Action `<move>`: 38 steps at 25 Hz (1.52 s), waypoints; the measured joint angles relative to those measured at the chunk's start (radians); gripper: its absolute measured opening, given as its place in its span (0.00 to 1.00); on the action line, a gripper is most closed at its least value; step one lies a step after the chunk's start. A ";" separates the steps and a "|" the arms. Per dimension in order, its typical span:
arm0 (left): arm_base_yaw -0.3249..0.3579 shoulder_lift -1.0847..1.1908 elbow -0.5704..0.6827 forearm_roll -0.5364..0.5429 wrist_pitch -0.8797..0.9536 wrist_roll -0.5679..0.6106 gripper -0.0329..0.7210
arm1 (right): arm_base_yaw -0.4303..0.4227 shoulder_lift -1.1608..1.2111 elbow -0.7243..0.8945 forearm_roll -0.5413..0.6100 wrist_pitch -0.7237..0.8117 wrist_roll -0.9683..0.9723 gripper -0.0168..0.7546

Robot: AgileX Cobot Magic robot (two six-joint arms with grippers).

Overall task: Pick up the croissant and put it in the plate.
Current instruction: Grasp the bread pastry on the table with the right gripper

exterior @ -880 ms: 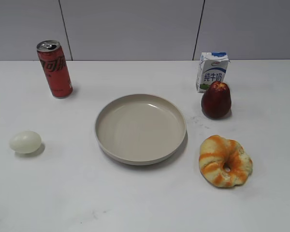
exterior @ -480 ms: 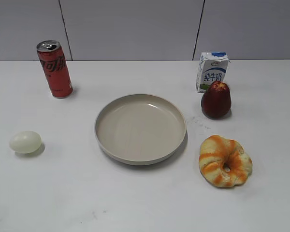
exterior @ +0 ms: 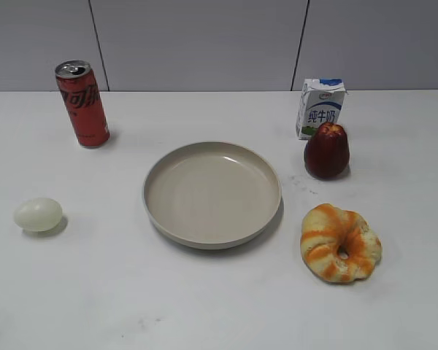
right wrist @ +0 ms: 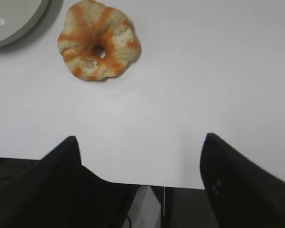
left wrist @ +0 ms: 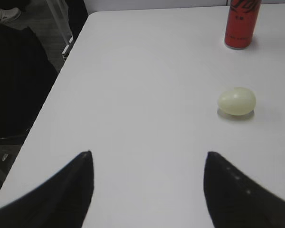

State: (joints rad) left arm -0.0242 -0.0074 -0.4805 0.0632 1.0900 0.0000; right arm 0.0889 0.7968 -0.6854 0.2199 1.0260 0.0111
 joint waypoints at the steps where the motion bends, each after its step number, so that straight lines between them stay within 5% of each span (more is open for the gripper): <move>1: 0.000 0.000 0.000 0.000 0.000 0.000 0.77 | 0.004 0.068 -0.016 0.018 -0.012 0.000 0.78; 7: 0.000 0.000 0.000 0.000 0.000 0.000 0.77 | 0.108 0.419 -0.077 0.038 -0.110 0.059 0.78; 15: 0.000 0.000 0.000 0.000 0.000 0.000 0.77 | 0.287 0.749 -0.088 -0.058 -0.350 0.382 0.78; 25: 0.000 0.000 0.000 0.000 0.000 0.000 0.77 | 0.297 0.955 -0.133 -0.220 -0.445 0.587 0.78; 35: 0.000 0.000 0.000 0.000 0.000 0.000 0.77 | 0.297 1.075 -0.160 -0.220 -0.456 0.584 0.76; 38: 0.000 0.000 0.000 0.000 0.000 0.000 0.77 | 0.297 1.083 -0.166 -0.220 -0.455 0.565 0.66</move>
State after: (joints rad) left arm -0.0242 -0.0074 -0.4805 0.0632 1.0900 0.0000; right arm 0.3863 1.8794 -0.8517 0.0000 0.5707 0.5762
